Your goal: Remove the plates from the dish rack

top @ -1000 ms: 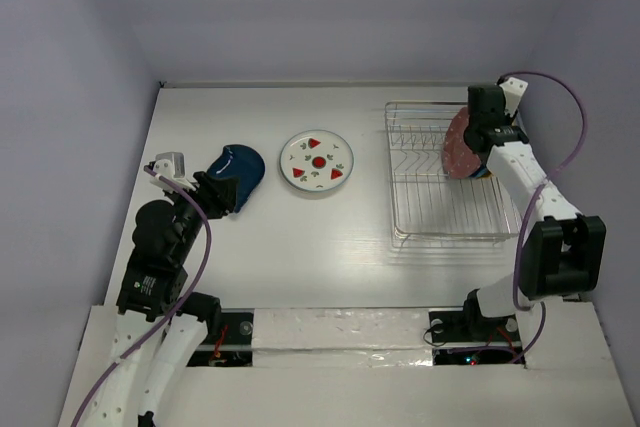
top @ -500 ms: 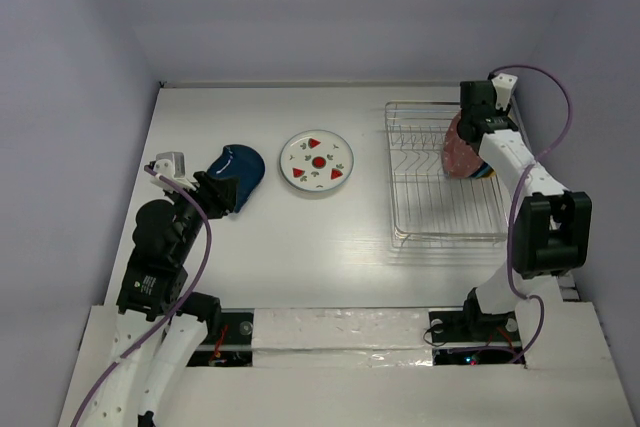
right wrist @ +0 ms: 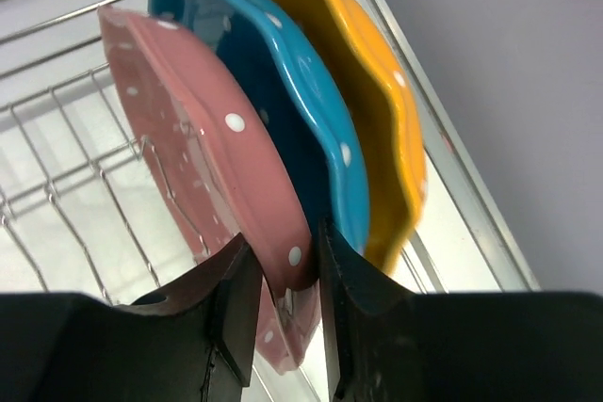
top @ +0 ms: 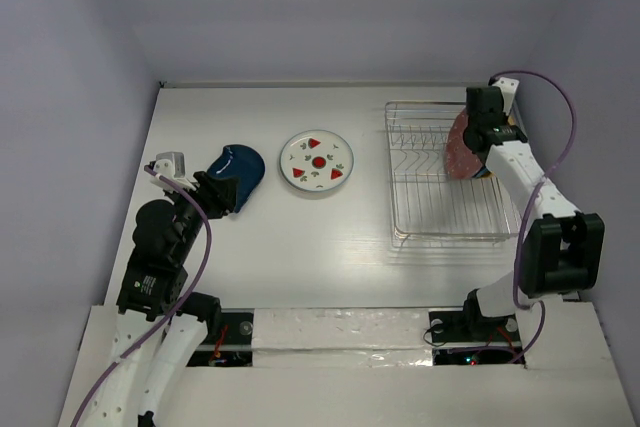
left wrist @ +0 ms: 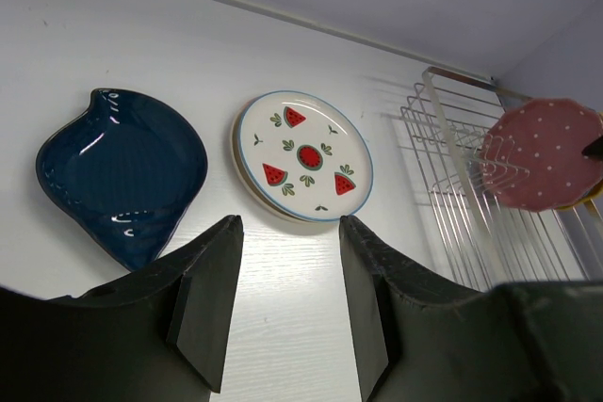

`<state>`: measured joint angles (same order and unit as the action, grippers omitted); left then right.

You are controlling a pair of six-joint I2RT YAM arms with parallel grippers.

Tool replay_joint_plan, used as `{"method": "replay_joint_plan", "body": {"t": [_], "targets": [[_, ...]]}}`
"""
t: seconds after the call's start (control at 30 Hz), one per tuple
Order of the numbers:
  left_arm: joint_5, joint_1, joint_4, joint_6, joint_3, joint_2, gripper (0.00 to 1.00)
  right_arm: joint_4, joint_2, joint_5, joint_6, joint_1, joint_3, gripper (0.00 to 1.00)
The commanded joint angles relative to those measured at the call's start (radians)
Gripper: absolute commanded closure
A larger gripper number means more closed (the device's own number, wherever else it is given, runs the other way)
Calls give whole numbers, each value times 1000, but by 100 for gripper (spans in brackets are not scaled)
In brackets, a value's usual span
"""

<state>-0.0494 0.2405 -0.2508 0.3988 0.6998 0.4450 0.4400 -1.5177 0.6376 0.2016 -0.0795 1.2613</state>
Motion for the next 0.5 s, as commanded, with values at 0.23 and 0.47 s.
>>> {"method": "replay_joint_plan", "body": {"t": [0.23, 0.47], "targets": [[0, 2, 42, -8, 0, 1, 58, -95, 280, -38, 21, -25, 38, 100], [2, 2, 42, -8, -2, 0, 58, -145, 370, -183, 113, -25, -51, 100]]}}
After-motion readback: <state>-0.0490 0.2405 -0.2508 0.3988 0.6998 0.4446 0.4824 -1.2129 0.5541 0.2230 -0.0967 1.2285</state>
